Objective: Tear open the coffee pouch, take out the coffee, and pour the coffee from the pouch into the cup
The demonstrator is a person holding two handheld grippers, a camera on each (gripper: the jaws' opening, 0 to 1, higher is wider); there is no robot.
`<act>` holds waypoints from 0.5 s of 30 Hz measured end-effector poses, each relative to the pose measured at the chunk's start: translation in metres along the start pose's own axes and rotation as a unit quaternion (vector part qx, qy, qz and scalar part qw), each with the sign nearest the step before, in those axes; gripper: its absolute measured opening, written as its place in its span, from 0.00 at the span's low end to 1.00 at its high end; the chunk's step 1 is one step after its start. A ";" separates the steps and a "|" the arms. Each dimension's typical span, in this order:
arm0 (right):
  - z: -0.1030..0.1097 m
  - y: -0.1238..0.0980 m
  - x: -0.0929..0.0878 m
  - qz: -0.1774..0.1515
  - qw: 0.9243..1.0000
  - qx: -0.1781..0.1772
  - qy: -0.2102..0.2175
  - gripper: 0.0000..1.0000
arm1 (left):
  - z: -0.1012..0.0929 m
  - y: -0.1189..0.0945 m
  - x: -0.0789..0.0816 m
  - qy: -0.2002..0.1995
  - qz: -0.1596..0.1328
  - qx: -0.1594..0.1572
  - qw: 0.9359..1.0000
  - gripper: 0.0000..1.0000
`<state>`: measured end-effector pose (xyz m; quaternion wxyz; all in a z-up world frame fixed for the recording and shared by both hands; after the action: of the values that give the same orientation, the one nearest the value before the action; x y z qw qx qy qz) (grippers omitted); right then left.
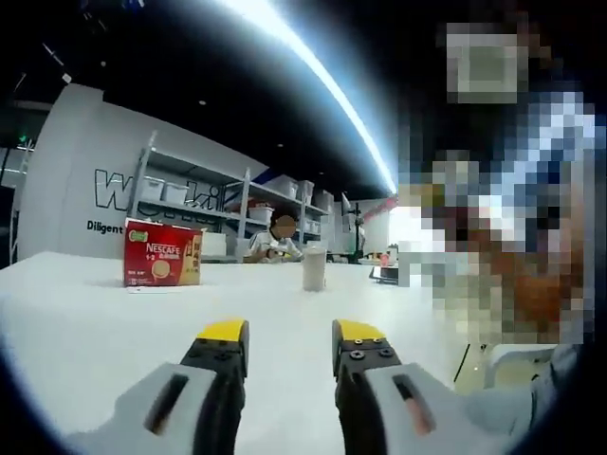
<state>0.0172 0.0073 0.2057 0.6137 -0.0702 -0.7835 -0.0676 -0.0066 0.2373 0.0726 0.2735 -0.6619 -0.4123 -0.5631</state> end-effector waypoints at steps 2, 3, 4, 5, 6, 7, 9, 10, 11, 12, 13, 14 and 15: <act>0.008 0.005 -0.003 0.001 1.000 0.013 0.003 0.01 | 0.000 0.000 0.000 -0.001 -0.001 0.000 1.000 0.37; 0.010 0.006 -0.003 -0.002 1.000 0.017 0.006 0.01 | 0.000 -0.001 0.000 -0.001 0.000 0.000 1.000 0.37; 0.013 0.007 -0.002 -0.007 1.000 0.026 0.012 0.01 | 0.001 -0.001 0.000 0.000 0.000 -0.001 1.000 0.37; 0.013 0.006 0.000 -0.012 1.000 0.025 0.012 0.01 | 0.000 -0.001 0.000 0.000 0.001 -0.001 1.000 0.37; 0.011 0.005 0.000 -0.015 1.000 0.017 0.011 0.01 | 0.000 -0.001 -0.001 0.001 0.002 -0.001 1.000 0.37; 0.006 0.003 -0.002 -0.008 1.000 0.004 0.004 0.01 | 0.000 -0.001 -0.001 0.002 0.002 -0.002 1.000 0.37; -0.010 0.001 -0.017 0.035 0.999 -0.035 -0.022 0.01 | 0.000 -0.001 -0.002 0.003 0.004 -0.002 1.000 0.37; -0.012 0.000 -0.021 0.041 0.998 -0.037 -0.016 0.01 | 0.000 -0.001 -0.002 0.003 0.006 -0.002 1.000 0.37; -0.012 0.000 -0.021 0.036 0.999 -0.034 -0.012 0.01 | 0.000 -0.001 -0.003 0.003 0.007 -0.003 1.000 0.37; -0.007 -0.001 -0.019 0.035 0.999 -0.031 -0.010 0.01 | 0.002 -0.001 -0.003 0.004 0.008 -0.003 1.000 0.37; -0.001 0.000 -0.014 0.029 0.999 -0.024 -0.021 0.01 | 0.002 -0.001 -0.003 0.005 0.008 -0.003 1.000 0.37; 0.005 0.002 -0.009 0.019 1.000 -0.010 -0.018 0.01 | 0.002 -0.001 -0.003 0.005 0.008 -0.003 1.000 0.36; 0.012 0.005 -0.004 0.002 1.000 0.004 -0.007 0.01 | 0.003 -0.001 -0.002 0.005 0.007 -0.003 1.000 0.36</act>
<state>0.0076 0.0143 0.1988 0.6082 -0.0696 -0.7882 -0.0630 -0.0057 0.2394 0.0696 0.2778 -0.6626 -0.4047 -0.5657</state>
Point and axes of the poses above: the point that each gripper's makers call its tool centre point, and the gripper's own axes: y roughly forward along the fingers, z roughly to its left, x roughly out of its top, the point moved 6 cm from there along -y, roughly backward along the fingers, and after that the axes turned 9 degrees about -y, right-handed, at the moved point
